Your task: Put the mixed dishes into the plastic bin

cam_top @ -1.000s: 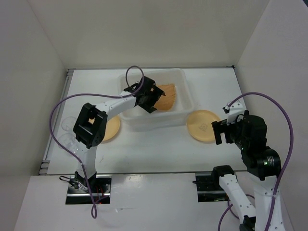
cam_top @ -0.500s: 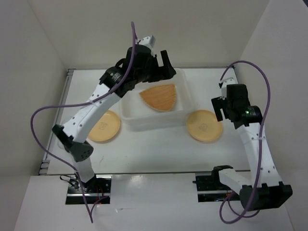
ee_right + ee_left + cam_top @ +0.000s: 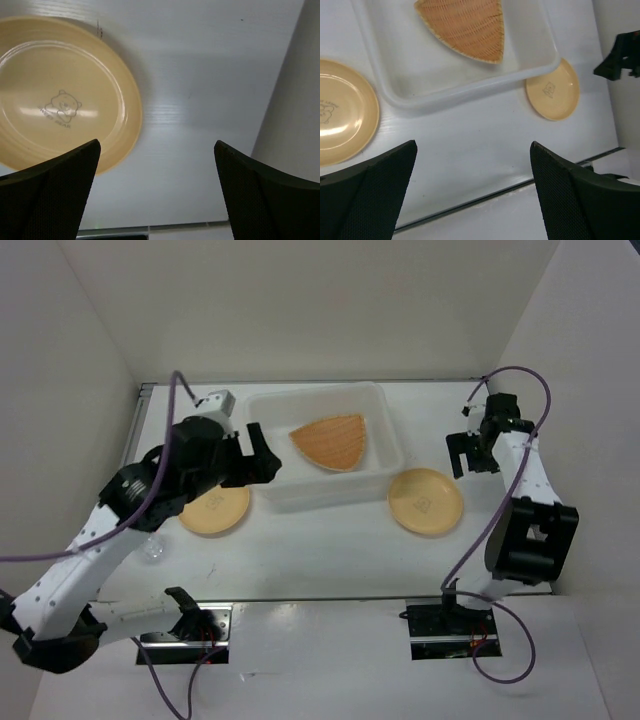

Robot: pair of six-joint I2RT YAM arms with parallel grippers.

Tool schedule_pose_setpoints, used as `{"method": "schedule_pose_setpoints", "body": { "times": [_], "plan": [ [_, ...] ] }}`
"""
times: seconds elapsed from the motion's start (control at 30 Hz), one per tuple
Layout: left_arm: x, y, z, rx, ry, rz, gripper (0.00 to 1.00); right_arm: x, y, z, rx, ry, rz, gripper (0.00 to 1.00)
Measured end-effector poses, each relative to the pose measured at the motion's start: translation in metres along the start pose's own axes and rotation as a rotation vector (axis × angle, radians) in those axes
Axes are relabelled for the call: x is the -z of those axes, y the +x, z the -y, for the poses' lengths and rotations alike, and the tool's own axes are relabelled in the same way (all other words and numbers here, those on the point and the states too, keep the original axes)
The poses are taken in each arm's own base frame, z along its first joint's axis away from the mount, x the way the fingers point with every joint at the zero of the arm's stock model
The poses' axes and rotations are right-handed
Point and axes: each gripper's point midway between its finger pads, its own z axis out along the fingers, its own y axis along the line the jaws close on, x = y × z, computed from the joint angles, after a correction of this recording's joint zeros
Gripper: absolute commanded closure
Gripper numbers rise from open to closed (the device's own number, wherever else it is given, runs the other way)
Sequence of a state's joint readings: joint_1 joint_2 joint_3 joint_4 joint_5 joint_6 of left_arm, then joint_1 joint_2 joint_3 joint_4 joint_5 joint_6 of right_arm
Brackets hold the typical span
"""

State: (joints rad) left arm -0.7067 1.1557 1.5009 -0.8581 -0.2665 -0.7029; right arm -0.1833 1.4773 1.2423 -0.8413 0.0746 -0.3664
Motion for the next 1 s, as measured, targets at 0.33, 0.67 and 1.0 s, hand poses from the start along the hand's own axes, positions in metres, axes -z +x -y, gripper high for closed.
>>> {"method": "schedule_pose_setpoints", "body": {
  "times": [0.33,0.67,1.0],
  "plan": [
    [0.042,0.002,-0.011,0.093,0.048,0.063,0.00,-0.091,0.043,0.022,-0.159,-0.324,-0.172,0.01],
    [0.022,0.019,-0.011,0.121,0.027,-0.005,0.00,-0.101,0.057,-0.016,-0.107,-0.558,-0.198,0.06],
    [0.027,0.027,-0.013,0.149,0.041,-0.017,0.00,-0.102,0.054,-0.043,-0.169,-0.746,-0.229,0.43]
  ]
}}
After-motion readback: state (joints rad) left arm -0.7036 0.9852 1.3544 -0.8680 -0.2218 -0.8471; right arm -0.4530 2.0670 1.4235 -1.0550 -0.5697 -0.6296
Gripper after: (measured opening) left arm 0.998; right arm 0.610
